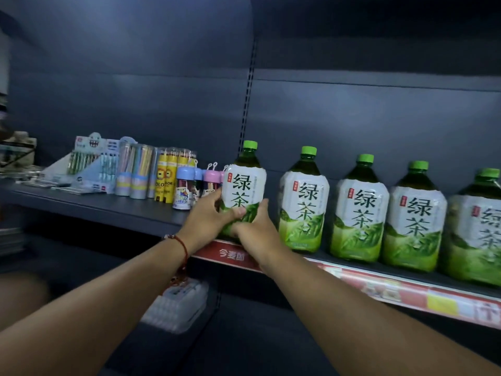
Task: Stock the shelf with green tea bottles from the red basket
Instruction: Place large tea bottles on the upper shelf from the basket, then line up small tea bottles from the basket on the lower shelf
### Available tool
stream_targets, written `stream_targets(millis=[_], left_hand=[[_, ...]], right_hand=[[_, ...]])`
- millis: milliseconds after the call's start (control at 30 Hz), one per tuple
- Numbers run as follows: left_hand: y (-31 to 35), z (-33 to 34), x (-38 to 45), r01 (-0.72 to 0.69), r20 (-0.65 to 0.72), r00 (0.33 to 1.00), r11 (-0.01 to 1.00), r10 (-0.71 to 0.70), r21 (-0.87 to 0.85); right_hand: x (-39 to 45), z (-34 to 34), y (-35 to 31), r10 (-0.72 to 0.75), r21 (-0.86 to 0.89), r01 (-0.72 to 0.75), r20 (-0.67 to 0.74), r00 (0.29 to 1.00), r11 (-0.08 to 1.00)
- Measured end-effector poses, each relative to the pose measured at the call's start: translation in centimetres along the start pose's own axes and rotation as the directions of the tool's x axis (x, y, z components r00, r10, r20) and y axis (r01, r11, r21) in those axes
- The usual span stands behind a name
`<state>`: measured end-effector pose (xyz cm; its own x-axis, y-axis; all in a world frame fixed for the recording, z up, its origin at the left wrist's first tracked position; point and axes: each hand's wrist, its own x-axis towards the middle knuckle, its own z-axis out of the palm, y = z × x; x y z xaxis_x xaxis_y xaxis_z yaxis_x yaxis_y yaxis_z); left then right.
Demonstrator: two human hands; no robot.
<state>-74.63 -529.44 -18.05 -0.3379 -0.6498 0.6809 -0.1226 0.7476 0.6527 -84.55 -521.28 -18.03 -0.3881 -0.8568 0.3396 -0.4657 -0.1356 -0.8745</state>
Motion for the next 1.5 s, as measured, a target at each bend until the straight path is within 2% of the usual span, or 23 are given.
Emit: stream_targets(millis=[267,367,433,500,533,600,767,900,1100,1200,1367,1500], left_hand=[[0.4,0.2,-0.8,-0.002,0.025,1.0,0.989,-0.002,0.146],[1.2,-0.5,-3.1,-0.023,0.072,0.997,0.949,0.0,0.315],[1.8,-0.9,-5.5,-0.061,0.079,0.996,0.895,0.029,0.442],[2.6,-1.1,-8.1,-0.137,0.106,0.99,0.826,0.094,0.547],[3.2,-1.0,-9.7,-0.188,0.134,0.982,0.783,0.135,0.593],[3.9,-0.2,-12.8,-0.266,0.202,0.964,0.707,0.175,0.655],[6.5,5.4,-21.7,-0.36,0.417,0.906,0.657,0.075,0.663],[9.6,11.2,-29.0,-0.39,0.585,0.811,0.734,-0.012,0.556],[14.1,21.1,-39.6,-0.48,0.77,0.639,0.782,0.001,0.397],[16.2,25.7,-44.5,-0.5,0.82,0.57,0.814,0.052,0.295],[18.9,32.1,-50.5,-0.573,0.909,0.403,0.804,0.107,0.159],[21.0,36.9,-54.2,-0.639,0.962,0.227,0.769,0.155,0.027]], right_hand=[[0.5,0.3,-0.2,0.015,-0.07,-0.018,-0.037,0.999,0.997],[-2.3,-0.6,-1.2,-0.066,-0.252,0.063,-0.003,0.998,0.966],[-5.1,-1.7,-1.5,-0.113,-0.483,0.159,0.122,0.986,0.861],[-8.4,-3.5,-1.1,-0.132,-0.698,0.264,0.238,0.962,0.665],[-10.3,-4.6,-0.7,-0.143,-0.746,0.292,0.26,0.955,0.599],[-14.1,-6.8,0.6,-0.148,-0.787,0.294,0.256,0.955,0.543],[-23.4,-12.4,7.2,0.046,-0.887,0.197,0.237,0.97,0.418],[-32.2,-17.0,12.7,0.222,-0.929,0.055,0.144,0.964,0.365],[-46.0,-23.6,19.9,0.447,-0.931,-0.2,-0.045,0.894,0.305],[-52.6,-26.6,22.6,0.545,-0.906,-0.331,-0.143,0.826,0.264],[-61.4,-30.4,26.4,0.679,-0.845,-0.505,-0.265,0.684,0.179],[-66.4,-33.0,29.4,0.746,-0.773,-0.625,-0.354,0.564,0.106]])
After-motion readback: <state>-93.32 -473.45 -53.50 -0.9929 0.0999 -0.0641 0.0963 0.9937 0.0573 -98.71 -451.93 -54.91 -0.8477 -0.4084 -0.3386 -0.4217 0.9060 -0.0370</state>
